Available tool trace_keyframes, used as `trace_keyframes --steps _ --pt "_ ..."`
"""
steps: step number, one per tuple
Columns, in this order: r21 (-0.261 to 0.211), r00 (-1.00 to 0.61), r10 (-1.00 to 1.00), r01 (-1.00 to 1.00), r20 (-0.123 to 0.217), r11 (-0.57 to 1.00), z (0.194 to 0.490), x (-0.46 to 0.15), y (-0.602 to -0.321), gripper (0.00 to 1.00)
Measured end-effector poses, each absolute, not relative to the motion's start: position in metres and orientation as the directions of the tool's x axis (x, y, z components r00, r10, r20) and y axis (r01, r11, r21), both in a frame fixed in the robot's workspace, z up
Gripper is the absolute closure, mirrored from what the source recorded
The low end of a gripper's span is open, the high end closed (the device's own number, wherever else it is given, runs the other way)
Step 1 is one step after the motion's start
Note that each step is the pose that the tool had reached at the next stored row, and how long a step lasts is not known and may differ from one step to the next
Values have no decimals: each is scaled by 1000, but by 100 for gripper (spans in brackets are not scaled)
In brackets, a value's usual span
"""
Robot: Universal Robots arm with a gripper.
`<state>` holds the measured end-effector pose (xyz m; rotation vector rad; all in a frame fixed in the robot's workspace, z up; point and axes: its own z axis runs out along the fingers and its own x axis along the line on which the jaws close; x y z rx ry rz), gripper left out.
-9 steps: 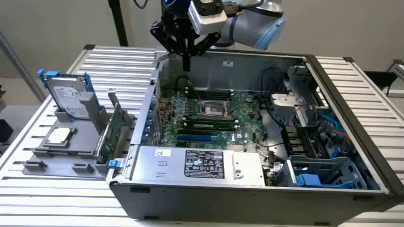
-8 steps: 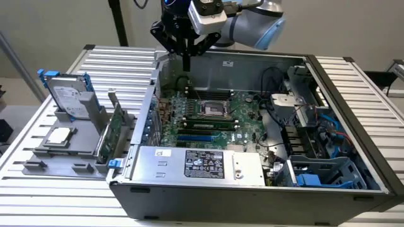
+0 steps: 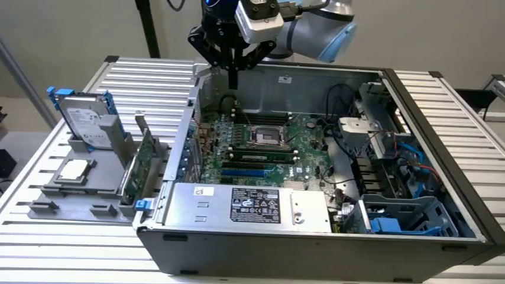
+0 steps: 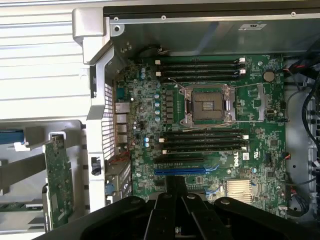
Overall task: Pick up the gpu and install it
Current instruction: 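Reach for the gpu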
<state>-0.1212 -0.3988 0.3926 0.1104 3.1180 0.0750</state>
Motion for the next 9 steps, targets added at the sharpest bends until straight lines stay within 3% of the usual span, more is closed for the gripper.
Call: trace_keyframes --steps 9 --pt "49 -997 71 70 -19 996 393 -138 -405 89"
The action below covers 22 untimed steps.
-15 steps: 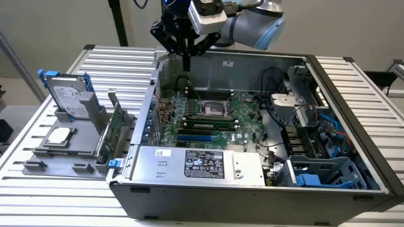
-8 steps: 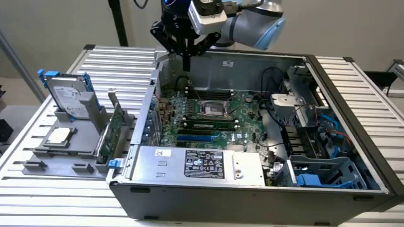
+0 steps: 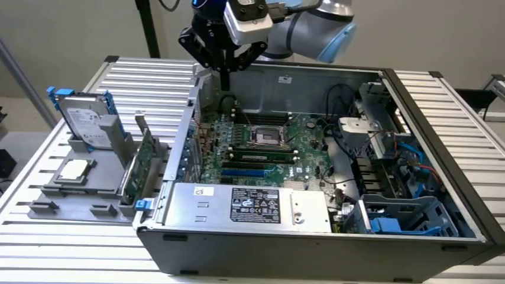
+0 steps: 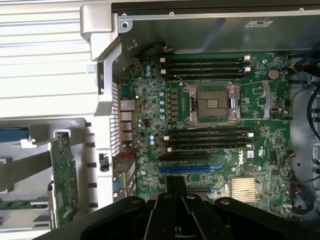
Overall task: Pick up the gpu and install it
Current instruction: 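Reach for the gpu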
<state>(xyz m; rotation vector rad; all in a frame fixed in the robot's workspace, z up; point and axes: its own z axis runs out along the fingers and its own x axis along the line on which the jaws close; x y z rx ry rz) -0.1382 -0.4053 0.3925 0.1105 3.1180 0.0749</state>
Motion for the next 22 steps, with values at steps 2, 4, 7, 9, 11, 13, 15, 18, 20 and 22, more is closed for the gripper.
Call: trace_keyframes --steps 2,4,7,9,11,13,15,18,20,22 --pt "49 -997 71 70 -19 996 392 -147 -409 89" --pt "49 -997 71 70 -19 996 392 -156 -412 89" --pt "49 -997 71 70 -19 996 392 -170 -417 89" --pt "49 -997 71 70 -19 996 391 -179 -420 89" --pt "49 -997 71 70 -19 996 390 -188 -422 89" --pt "49 -997 71 70 -19 996 389 -197 -424 89" --pt "49 -997 71 70 -19 996 387 -206 -426 89" --pt "49 -997 71 70 -19 996 384 -220 -428 89" --pt "49 -997 71 70 -19 996 382 -229 -428 89" --pt "49 -997 71 70 -19 996 379 -238 -429 89"
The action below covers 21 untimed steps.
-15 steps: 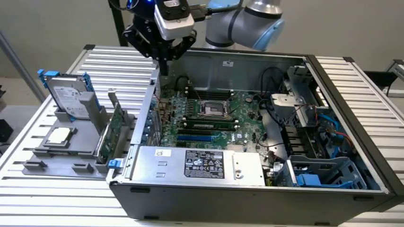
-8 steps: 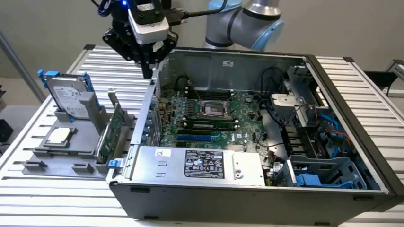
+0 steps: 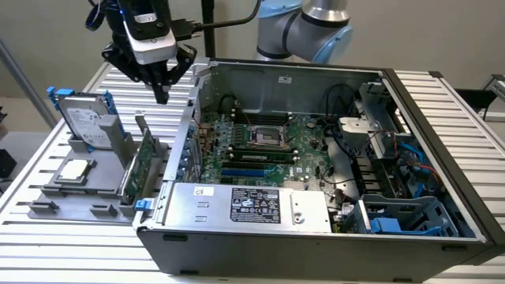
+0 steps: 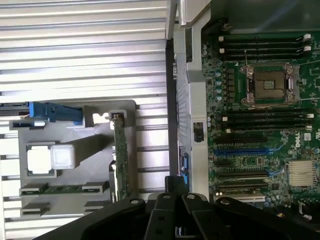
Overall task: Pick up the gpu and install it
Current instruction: 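Reach for the gpu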
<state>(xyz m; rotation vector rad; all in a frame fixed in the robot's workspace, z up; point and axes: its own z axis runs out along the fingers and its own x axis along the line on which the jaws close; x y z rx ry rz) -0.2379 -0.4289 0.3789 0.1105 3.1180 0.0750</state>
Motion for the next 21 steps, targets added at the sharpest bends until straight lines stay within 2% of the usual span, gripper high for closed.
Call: trace_keyframes --steps 21 --pt "48 -997 71 70 -19 996 355 -326 -430 89"
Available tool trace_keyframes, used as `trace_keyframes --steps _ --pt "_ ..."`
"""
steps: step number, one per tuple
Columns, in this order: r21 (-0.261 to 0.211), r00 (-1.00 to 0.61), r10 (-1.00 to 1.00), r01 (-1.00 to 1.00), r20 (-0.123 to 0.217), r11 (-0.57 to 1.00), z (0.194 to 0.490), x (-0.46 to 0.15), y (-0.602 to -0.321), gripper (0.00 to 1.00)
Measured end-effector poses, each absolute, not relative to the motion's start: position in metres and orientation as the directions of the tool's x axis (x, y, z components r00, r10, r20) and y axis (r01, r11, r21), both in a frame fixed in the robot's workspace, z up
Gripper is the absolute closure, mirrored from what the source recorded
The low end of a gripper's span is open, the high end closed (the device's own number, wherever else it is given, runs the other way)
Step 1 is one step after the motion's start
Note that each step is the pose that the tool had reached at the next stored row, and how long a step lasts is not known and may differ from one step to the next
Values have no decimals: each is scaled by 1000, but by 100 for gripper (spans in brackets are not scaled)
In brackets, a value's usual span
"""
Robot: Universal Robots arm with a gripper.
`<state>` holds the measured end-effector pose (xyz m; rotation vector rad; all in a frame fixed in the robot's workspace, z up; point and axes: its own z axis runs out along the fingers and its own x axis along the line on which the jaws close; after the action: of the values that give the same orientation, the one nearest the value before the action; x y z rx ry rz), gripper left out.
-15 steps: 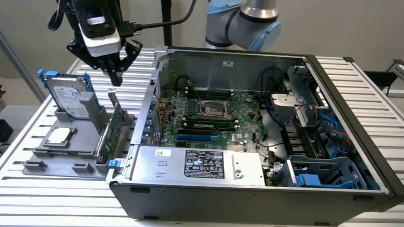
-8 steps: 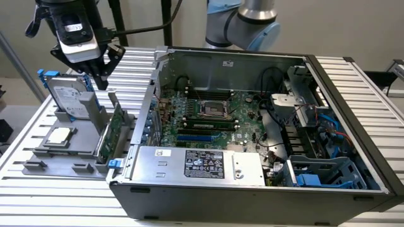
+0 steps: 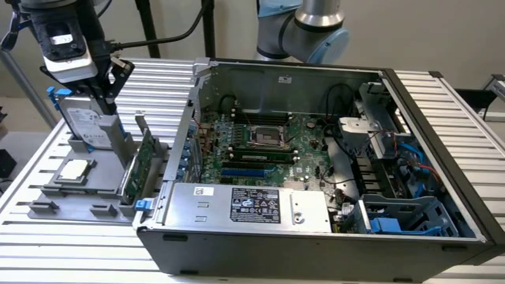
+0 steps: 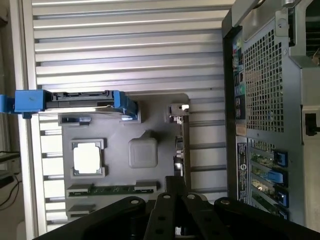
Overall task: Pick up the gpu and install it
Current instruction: 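Reach for the gpu, then pick up the gpu and move the gpu toward the slot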
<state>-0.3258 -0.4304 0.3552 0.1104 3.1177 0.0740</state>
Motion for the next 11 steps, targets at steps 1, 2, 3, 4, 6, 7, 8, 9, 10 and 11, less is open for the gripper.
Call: trace_keyframes --steps 1,2,3,4,6,7,8,9,10,11 --pt "48 -997 71 70 -19 996 355 -326 -430 89" --pt "48 -997 71 70 -19 996 355 -326 -430 89" --pt "48 -997 71 70 -19 996 355 -326 -430 89" --pt "48 -997 71 70 -19 996 355 -326 -430 89" --pt "48 -997 71 70 -19 996 355 -326 -430 89" --pt "48 -997 71 70 -19 996 355 -326 -430 89" --pt "48 -997 71 70 -19 996 355 -326 -430 89" --pt "48 -997 71 70 -19 996 355 -326 -430 89" --pt "48 -997 71 70 -19 996 355 -326 -430 89" --pt "48 -997 71 70 -19 996 355 -326 -430 89"
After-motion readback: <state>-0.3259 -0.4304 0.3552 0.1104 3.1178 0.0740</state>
